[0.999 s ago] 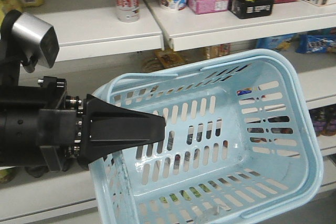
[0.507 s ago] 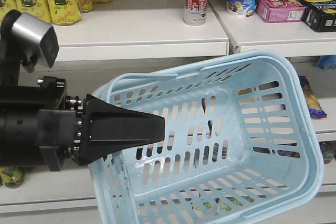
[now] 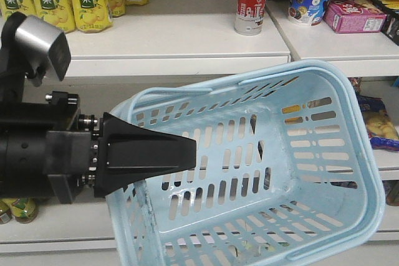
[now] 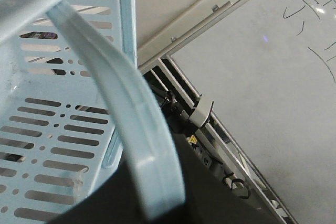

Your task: Place coke in basket with both arms

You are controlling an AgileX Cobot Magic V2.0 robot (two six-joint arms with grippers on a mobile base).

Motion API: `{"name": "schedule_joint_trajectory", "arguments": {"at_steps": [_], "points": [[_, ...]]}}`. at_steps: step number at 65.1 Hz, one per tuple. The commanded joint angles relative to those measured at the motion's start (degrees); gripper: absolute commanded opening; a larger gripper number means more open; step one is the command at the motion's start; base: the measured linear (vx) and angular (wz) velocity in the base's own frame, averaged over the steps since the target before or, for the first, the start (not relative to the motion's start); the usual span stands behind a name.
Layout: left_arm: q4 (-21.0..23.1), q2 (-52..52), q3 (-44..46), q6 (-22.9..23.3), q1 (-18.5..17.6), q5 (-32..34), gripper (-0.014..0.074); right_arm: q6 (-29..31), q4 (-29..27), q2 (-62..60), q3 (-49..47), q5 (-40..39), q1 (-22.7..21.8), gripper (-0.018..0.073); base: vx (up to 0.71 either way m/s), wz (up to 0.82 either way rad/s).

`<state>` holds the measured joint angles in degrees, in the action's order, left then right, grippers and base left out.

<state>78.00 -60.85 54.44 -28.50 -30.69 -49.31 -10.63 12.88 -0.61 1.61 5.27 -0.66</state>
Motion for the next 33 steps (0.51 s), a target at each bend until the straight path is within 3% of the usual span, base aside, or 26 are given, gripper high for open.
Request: {"name": "schedule_joint_trajectory", "arguments": {"at_steps": [1, 33], "points": [[4.7, 1.4, 1.6, -0.5, 0.0, 0.8, -0.0006, 0.4, 0.4, -0.8, 0.4, -4.2, -0.4, -0.0005, 0.04, 0.06], [4.7, 1.4, 1.6, -0.5, 0.0, 0.8, -0.0006, 0.4, 0.4, -0.8, 0.4, -4.2, -0.4, -0.0005, 0.04, 0.03]]}}
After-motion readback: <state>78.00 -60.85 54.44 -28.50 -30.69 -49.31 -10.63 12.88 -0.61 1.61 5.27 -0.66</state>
